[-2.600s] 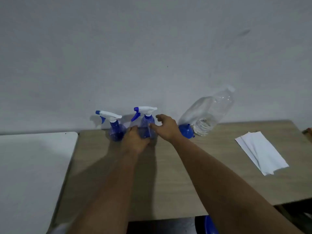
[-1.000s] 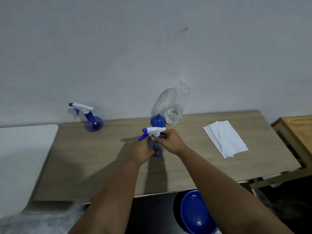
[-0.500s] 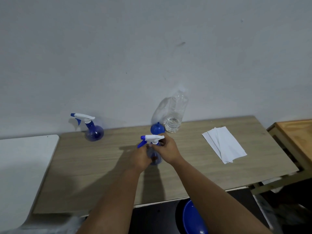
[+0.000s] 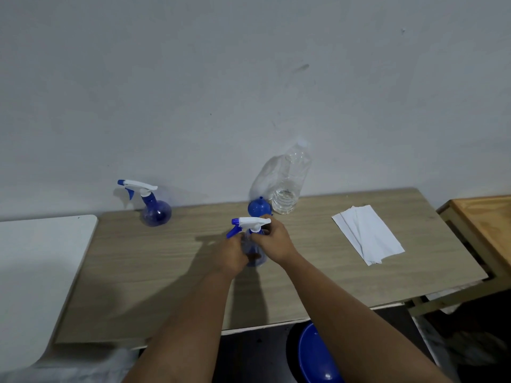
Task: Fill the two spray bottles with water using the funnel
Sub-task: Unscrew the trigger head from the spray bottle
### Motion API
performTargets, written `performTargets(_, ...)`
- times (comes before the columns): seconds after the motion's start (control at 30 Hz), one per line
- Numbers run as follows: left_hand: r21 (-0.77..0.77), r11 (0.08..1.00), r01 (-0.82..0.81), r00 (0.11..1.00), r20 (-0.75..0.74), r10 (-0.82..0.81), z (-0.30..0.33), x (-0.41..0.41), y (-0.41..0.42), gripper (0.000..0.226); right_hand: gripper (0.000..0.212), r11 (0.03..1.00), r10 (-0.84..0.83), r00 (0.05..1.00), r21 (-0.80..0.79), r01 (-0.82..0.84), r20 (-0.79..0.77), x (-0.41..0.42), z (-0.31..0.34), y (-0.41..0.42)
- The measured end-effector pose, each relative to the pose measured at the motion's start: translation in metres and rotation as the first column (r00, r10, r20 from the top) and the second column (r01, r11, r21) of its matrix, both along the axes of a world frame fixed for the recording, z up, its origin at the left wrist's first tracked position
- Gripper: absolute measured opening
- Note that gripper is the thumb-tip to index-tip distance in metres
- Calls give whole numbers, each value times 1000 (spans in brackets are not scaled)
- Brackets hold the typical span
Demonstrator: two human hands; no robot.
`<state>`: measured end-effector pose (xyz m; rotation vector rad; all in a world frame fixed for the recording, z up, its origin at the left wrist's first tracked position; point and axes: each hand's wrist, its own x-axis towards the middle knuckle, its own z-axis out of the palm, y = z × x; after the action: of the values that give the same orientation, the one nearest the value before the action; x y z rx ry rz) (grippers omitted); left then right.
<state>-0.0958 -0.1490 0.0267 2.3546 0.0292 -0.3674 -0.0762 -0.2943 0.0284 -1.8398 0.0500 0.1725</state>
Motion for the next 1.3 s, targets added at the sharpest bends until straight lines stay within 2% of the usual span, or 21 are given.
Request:
performTargets(0.07, 20, 1000, 4, 1000, 7, -4, 1, -1, 0, 12, 29, 1000, 29, 1000, 7, -29, -3, -1, 2, 1)
performTargets(0.13, 53, 999, 10, 1000, 13, -10, 3, -1, -1, 14, 35, 1000, 0, 1000, 5, 0, -3, -3, 2, 3)
performTargets(0.27, 61, 998, -1, 1000, 8, 1, 1, -1, -1, 15, 27, 999, -31, 999, 22, 31, 23, -5, 1, 6)
performTargets(0.37, 80, 997, 12, 1000, 3, -12, -1, 0, -1, 12, 36, 999, -36, 999, 40, 36, 0, -7, 0, 7)
performTargets(0.53, 111, 994, 5, 1000, -1, -5, 5, -1, -4, 28, 26, 997, -68, 995, 29, 66, 71, -10, 4, 9)
performTargets(0.6, 57, 998, -19, 999, -42, 21, 6, 0, -4, 30, 23, 996, -81, 989, 43, 76, 120, -9, 17, 9)
performTargets(0.73, 10, 999, -45, 995, -88, 46, 3, 3, -2, 41, 3, 975, -190, 957, 153, 158, 221, 8, 69, 1)
performTargets(0.83, 9, 999, -44, 996, -71, 45, 6, 3, -3, 38, 24, 953, -278, 926, 197, 232, 256, 27, 118, -15)
performTargets(0.97, 2, 999, -49, 996, -71, 49, 13, -3, -3, 26, 21, 957, -286, 919, 120, 263, 269, 42, 138, -43)
performTargets(1.03, 19, 997, -75, 996, -54, 76, 9, -3, -3, 37, 23, 959, -272, 938, -19, 282, 214, 44, 119, -57)
performTargets(1.1, 36, 996, -84, 995, -48, 85, 8, -3, -4, 48, 15, 944, -246, 962, -195, 266, 120, 37, 89, -69)
performTargets(1.2, 5, 997, -81, 995, -50, 81, 9, -4, -5, 40, 10, 901, -215, 975, -396, 176, -56, 19, 37, -85)
performTargets(1.3, 12, 997, -74, 996, -50, 74, 8, -3, -3, 40, 6, 866, -189, 960, -496, 65, -205, 4, -6, -95)
